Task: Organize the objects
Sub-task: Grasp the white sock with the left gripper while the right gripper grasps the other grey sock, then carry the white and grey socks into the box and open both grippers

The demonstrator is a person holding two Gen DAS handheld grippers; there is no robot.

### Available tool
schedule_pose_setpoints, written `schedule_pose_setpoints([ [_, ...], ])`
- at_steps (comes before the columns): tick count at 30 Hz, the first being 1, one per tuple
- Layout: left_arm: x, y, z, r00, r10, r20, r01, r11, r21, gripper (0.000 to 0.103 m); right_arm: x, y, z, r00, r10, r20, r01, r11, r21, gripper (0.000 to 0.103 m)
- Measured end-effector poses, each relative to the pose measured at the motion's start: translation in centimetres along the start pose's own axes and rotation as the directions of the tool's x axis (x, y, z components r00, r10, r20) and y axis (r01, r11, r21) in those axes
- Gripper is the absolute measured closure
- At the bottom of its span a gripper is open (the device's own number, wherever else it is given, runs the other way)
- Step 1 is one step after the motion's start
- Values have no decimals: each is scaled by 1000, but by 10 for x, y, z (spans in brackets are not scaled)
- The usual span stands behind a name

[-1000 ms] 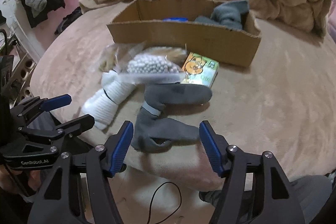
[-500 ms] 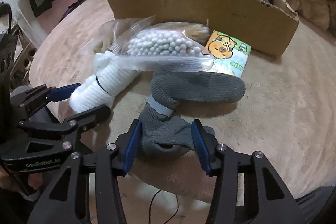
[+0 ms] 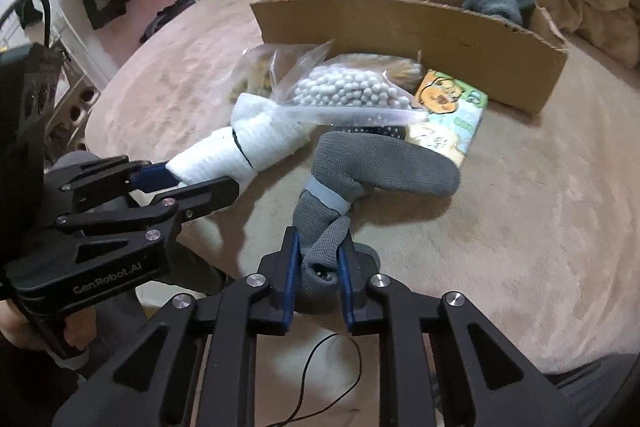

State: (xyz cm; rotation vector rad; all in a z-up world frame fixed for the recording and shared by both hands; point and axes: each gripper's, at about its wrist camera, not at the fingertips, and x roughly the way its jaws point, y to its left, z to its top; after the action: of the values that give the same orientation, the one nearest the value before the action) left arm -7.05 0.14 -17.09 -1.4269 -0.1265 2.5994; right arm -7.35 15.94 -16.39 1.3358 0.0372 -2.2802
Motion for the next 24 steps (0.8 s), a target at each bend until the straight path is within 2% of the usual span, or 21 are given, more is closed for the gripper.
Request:
schedule_pose_setpoints([
  [9, -41, -9, 4, 998, -36, 53, 37, 999, -20, 69, -46, -7, 7, 996, -39, 82, 36, 999, 38, 84],
  [15, -80, -14, 22, 992, -28, 121, 29, 1000, -11, 69, -82, -9, 19, 987, -56, 151, 49, 998, 49, 84],
  [20, -111, -19, 40, 979, -12, 202, 10, 1000, 12, 69, -108, -7, 32, 979, -43, 199, 33, 998, 52, 84],
  [24, -116, -17, 52, 976, -34, 213, 34, 999, 7, 69, -118, -4, 42, 973, -43, 228, 33, 998, 44, 84],
])
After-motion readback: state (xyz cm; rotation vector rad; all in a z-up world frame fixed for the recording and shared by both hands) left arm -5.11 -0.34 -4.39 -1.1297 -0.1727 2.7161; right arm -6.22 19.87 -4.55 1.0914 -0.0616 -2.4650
